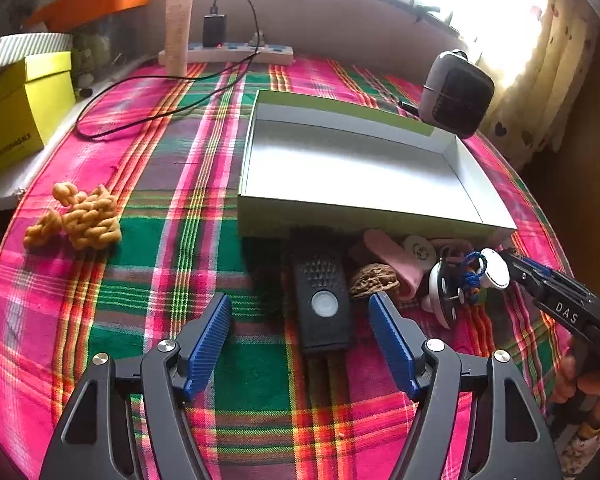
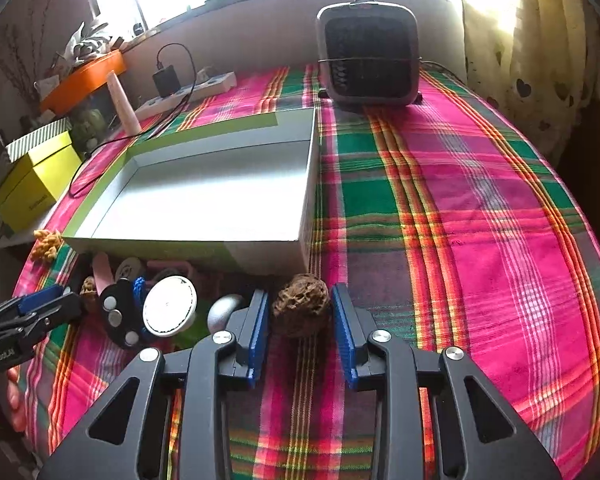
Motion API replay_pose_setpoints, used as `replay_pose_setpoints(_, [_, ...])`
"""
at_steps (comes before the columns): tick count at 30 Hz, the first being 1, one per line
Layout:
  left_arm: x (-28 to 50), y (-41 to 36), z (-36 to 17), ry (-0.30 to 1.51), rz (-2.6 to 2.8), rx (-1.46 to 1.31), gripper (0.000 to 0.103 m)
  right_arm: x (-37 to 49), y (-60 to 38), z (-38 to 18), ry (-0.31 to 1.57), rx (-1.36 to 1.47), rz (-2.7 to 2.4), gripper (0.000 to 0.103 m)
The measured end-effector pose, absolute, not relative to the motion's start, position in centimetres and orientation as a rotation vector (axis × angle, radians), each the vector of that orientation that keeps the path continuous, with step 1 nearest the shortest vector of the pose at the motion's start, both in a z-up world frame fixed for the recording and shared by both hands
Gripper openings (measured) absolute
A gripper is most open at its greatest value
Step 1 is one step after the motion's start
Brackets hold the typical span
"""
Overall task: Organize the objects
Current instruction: 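Reach the left tool to the black remote and close on it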
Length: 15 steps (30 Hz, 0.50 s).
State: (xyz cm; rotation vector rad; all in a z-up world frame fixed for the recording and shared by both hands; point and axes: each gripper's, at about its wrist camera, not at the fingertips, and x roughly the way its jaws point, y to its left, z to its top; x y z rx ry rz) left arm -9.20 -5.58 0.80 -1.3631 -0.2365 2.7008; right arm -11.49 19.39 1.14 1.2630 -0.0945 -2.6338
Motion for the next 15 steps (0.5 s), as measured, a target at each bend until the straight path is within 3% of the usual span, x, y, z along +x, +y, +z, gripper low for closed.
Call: replay_pose_setpoints(15, [-9.92,-5.76,0.61,-0.16,2.737,-1.395,0.07,-10.84,19.4,1.33,-0.119,1.253,-2.612,0.032])
